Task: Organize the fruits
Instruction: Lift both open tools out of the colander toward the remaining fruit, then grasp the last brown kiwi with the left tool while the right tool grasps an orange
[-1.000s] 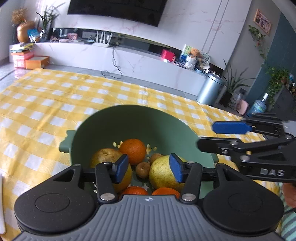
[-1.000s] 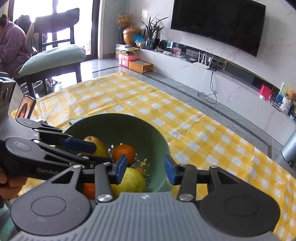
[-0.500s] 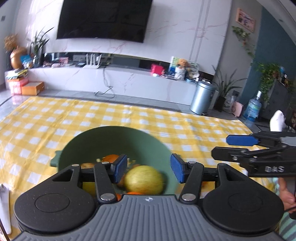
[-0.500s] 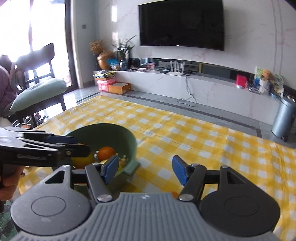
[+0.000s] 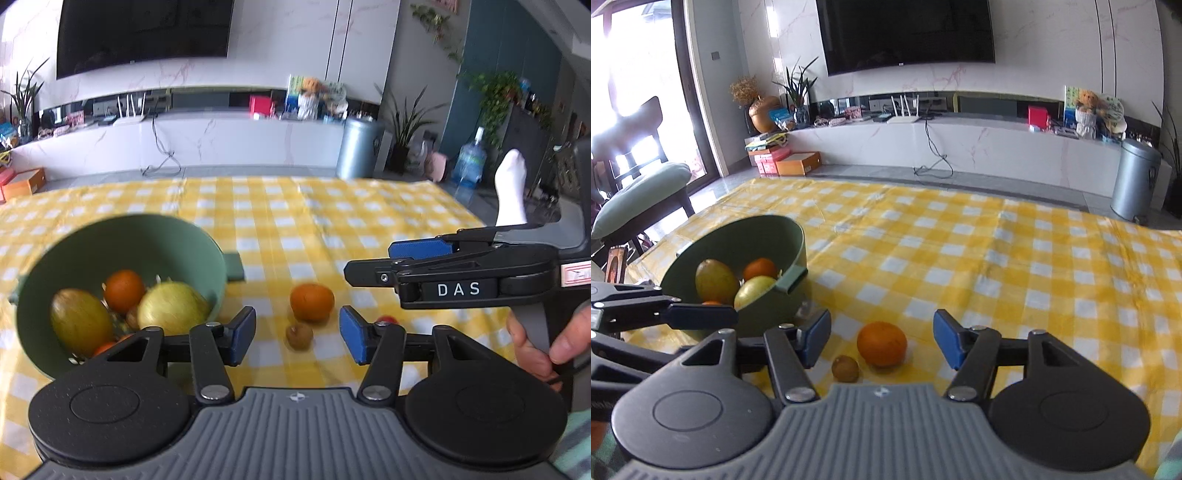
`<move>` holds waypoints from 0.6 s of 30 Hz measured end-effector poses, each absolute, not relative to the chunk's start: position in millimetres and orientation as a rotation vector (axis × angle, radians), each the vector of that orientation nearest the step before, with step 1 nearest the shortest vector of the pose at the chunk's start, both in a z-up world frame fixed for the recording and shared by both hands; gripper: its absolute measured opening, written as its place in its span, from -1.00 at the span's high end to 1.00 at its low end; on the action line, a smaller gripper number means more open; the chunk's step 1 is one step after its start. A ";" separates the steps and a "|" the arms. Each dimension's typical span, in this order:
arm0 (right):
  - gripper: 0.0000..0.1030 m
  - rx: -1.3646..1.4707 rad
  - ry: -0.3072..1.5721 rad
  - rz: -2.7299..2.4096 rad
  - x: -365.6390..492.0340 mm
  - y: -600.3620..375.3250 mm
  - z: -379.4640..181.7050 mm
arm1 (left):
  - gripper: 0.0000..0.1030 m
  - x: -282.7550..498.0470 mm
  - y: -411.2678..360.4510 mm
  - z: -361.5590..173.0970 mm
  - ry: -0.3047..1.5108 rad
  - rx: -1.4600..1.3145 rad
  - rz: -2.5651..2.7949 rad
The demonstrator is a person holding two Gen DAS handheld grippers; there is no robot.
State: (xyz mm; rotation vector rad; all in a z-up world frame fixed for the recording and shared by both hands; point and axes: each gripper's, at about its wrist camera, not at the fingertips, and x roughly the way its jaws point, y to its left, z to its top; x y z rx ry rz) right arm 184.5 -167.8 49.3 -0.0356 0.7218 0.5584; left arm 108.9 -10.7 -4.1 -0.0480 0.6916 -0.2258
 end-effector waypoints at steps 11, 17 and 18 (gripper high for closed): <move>0.02 -0.121 0.790 0.564 191.2 -148.8 24.0 | 0.03 139.5 -20.1 -54.6 0.849 -0.050 -0.208; 0.07 -0.015 0.895 0.536 216.0 -149.4 6.6 | 0.03 149.8 -15.7 -57.3 0.865 -0.074 -0.224; 0.07 0.007 0.909 0.530 219.6 -150.3 4.1 | 0.03 151.6 -16.1 -57.6 0.867 -0.072 -0.224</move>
